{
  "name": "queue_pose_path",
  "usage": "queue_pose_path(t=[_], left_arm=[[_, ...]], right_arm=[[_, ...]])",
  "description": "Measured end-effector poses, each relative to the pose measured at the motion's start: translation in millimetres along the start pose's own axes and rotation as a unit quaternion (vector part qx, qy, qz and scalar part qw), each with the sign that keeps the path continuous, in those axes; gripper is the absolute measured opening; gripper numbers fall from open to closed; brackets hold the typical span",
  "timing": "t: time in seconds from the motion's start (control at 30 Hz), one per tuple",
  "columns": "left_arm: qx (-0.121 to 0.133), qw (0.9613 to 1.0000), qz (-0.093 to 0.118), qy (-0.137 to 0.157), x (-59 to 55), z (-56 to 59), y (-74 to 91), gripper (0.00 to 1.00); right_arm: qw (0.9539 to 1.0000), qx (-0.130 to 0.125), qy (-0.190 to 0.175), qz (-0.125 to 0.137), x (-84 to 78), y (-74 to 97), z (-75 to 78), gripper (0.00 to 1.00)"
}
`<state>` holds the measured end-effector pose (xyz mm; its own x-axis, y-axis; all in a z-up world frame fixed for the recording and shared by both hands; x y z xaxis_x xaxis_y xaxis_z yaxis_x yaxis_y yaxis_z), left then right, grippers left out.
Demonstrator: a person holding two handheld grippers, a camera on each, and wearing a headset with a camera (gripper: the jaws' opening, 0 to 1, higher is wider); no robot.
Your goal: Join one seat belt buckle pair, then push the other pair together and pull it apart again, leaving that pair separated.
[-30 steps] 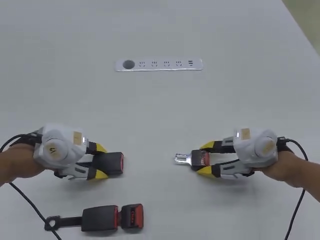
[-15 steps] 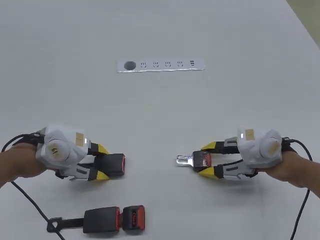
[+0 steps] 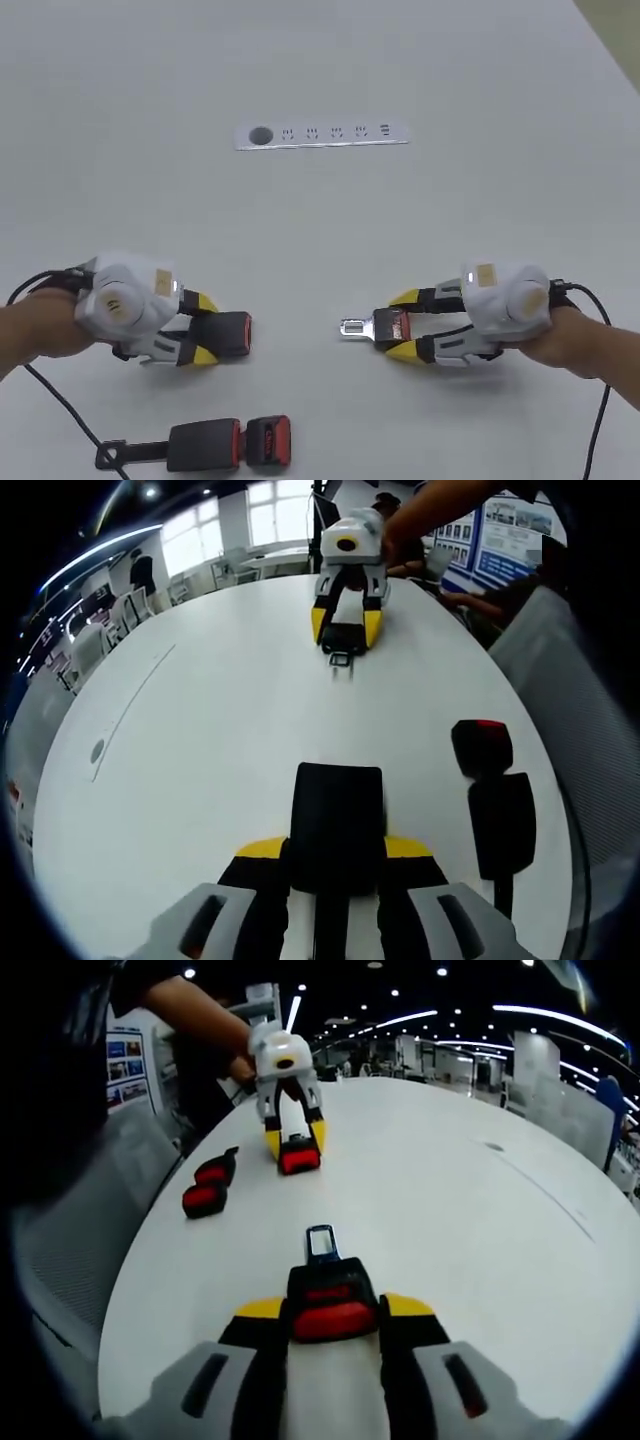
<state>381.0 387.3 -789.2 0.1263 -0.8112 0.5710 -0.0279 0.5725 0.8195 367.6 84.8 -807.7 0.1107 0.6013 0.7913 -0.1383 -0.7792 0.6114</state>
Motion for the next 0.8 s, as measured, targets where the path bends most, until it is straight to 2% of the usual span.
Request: queue_pose_path(t=[0.8], left_arm=[[-0.002, 1.0, -0.007, -0.004, -2.5, -2.0, -0.8, 0.35]], right_arm=[[0.9996, 0.016, -0.001, 0.024, 21.6, -33.6, -1.6, 0.36]])
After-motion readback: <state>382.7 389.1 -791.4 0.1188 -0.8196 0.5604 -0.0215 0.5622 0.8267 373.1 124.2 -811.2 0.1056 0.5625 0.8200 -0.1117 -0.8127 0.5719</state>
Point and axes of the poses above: the centre of the closed fingertips' face, and the gripper's own axes: y roughly backward along the fingers, z roughly to its right, x roughly out of its top, the point moved 8 cm from there along y, roughly backward along the fingers, and after that the axes turned 5 degrees about y, right-handed, at the moved point
